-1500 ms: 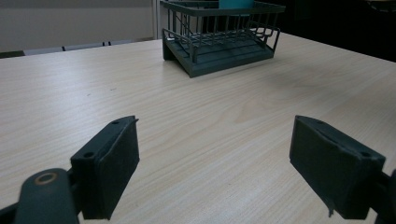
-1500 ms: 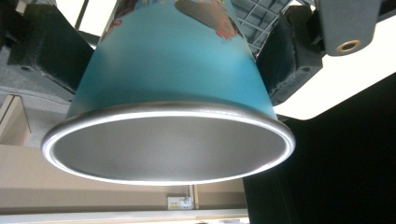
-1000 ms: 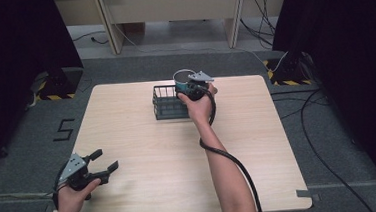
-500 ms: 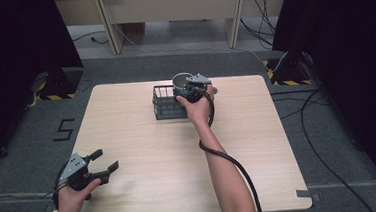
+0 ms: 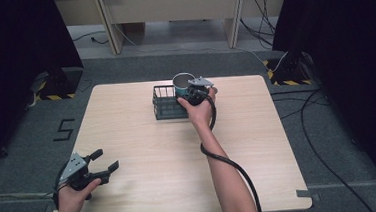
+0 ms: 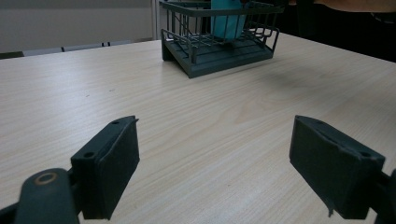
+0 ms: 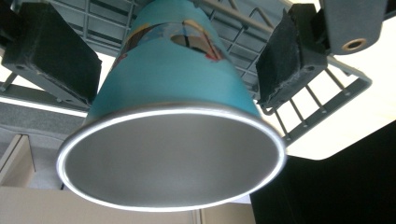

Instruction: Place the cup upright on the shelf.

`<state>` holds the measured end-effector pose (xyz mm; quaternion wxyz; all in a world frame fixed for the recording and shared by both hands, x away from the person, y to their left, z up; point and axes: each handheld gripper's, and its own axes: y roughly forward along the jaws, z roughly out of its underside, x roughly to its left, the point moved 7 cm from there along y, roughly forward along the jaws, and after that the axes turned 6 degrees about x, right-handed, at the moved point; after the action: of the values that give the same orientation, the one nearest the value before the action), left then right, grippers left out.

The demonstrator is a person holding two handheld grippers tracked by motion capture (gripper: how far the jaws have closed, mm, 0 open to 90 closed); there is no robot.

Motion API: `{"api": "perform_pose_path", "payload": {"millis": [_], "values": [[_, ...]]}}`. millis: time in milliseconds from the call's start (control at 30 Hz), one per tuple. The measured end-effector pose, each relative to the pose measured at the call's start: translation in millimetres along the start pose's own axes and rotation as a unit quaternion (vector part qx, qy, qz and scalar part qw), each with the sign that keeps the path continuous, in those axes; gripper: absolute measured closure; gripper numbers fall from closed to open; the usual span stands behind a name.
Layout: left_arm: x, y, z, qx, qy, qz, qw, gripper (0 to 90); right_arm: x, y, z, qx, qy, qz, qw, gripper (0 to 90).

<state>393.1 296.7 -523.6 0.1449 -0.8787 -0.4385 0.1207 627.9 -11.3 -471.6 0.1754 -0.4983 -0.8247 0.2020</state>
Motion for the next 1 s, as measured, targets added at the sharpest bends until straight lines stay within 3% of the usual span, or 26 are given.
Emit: {"api": "perform_pose_path", "payload": {"millis": [467,1000], "values": [[0.1,0.0,0.0,0.001,0.001,-0.003,1.0,15.3,0.3,-21.6,8.3,0.019,-0.014,-0.01,0.9997,14.9],[-1.2,0.7,0.2,0.003,0.003,-0.003,1.0,15.3,-3.9,-54.9,10.6,-0.008,-0.018,-0.026,0.9995,15.2]]}}
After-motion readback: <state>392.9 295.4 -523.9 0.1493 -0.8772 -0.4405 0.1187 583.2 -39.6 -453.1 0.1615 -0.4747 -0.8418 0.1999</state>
